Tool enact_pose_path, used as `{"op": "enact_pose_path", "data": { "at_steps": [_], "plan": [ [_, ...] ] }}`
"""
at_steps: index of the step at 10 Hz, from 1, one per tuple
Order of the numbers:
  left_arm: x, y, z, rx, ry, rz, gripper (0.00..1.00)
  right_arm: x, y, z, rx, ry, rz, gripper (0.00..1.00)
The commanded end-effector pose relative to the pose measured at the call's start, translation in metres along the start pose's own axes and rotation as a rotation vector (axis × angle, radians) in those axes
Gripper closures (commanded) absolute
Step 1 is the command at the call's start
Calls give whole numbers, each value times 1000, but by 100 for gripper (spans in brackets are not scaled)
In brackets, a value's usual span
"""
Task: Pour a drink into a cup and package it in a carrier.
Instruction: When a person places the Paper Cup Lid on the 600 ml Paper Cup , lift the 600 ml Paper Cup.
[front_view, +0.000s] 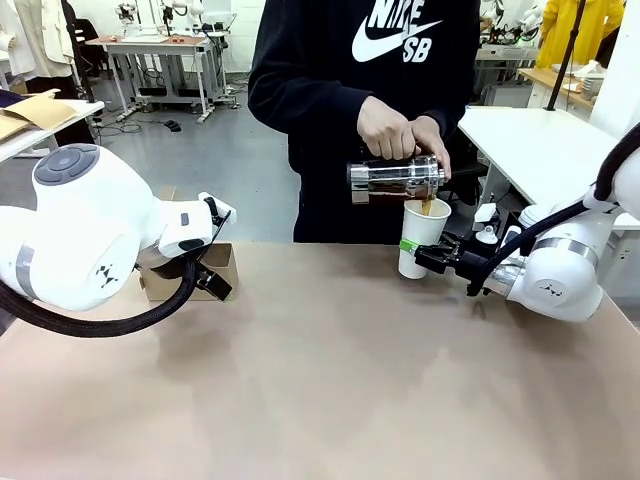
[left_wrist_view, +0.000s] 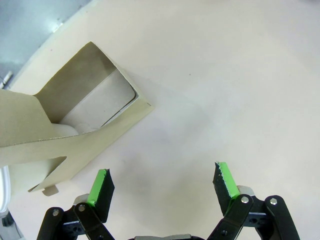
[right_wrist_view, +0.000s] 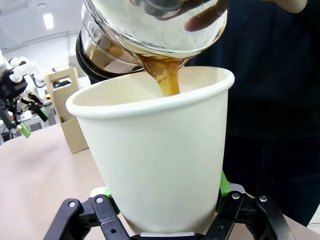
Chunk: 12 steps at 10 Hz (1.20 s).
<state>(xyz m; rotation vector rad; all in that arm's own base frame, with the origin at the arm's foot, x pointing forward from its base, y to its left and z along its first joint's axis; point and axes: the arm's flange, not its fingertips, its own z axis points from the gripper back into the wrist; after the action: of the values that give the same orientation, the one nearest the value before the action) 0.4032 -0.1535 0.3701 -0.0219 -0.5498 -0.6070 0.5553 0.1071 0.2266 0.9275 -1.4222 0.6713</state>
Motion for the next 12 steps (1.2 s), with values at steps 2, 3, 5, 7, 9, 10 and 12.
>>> {"op": "enact_pose_path", "data": {
  "at_steps": [2, 3, 5, 7, 9, 10, 12],
  "plan": [
    [0, 1, 0, -1, -1, 3, 0, 1, -2, -4, -5, -12, 18, 20],
    [0, 1, 0, -1, -1, 3, 0, 1, -2, -4, -5, -12, 18, 20],
    [0, 1, 0, -1, -1, 3, 0, 1, -2, -4, -5, -12, 18, 20],
    [0, 1, 0, -1, -1, 3, 0, 1, -2, -4, -5, -12, 18, 20],
    [0, 1, 0, -1, -1, 3, 0, 1, -2, -4, -5, -12, 18, 20],
    [0, 1, 0, -1, -1, 3, 0, 1, -2, -4, -5, -12, 18, 20],
    [0, 1, 0, -1, -1, 3, 0, 1, -2, -4, -5, -12, 18, 20]
  ]
}}
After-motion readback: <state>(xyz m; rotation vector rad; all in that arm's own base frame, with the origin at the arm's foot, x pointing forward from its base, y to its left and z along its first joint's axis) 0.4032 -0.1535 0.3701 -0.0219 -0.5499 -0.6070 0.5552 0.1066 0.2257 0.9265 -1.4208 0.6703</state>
